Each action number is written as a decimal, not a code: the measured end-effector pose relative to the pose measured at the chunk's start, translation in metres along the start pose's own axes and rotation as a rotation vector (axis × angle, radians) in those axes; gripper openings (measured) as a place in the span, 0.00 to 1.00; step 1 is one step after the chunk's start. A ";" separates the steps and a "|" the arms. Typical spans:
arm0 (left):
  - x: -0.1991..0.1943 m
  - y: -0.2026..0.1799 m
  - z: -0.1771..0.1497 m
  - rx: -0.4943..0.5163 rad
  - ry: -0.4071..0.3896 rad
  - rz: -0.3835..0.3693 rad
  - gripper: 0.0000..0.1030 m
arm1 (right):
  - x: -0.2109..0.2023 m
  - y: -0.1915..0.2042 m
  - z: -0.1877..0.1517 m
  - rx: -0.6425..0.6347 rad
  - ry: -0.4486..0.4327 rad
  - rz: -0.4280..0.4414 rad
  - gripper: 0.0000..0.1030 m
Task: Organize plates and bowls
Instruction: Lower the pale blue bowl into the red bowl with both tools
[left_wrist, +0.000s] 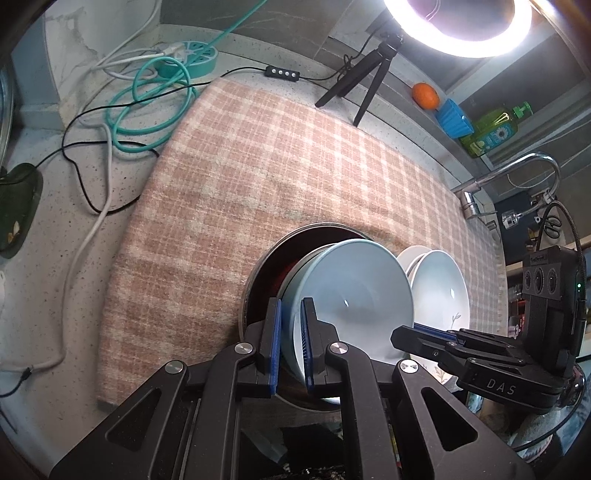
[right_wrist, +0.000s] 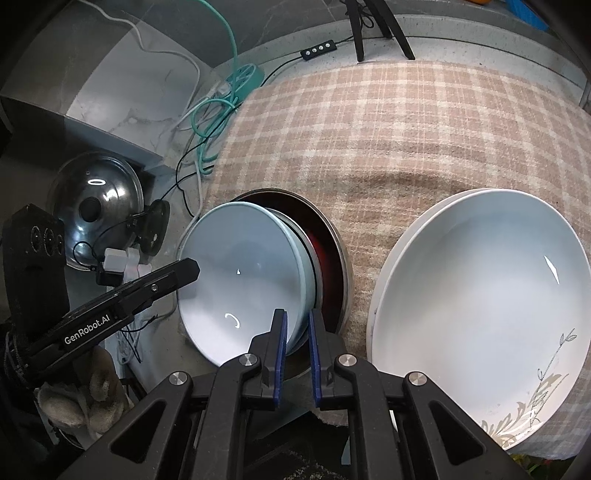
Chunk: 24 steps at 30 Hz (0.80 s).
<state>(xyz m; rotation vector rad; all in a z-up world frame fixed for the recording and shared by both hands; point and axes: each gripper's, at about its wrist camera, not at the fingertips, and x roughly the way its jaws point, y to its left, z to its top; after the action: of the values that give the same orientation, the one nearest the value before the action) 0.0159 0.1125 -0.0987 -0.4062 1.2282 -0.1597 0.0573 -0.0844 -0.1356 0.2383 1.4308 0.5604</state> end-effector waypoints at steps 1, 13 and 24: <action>0.001 0.000 0.000 -0.002 0.000 0.002 0.08 | 0.001 0.000 0.000 0.001 0.000 -0.001 0.11; 0.003 0.002 0.002 -0.006 -0.001 0.001 0.08 | 0.002 0.001 0.003 -0.017 -0.004 -0.007 0.12; 0.000 -0.001 -0.001 0.037 -0.027 0.058 0.13 | 0.001 0.003 0.002 -0.045 -0.019 -0.018 0.13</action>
<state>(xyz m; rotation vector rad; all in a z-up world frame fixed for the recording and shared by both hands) 0.0155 0.1112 -0.0980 -0.3394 1.2077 -0.1267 0.0585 -0.0813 -0.1344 0.1946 1.3996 0.5735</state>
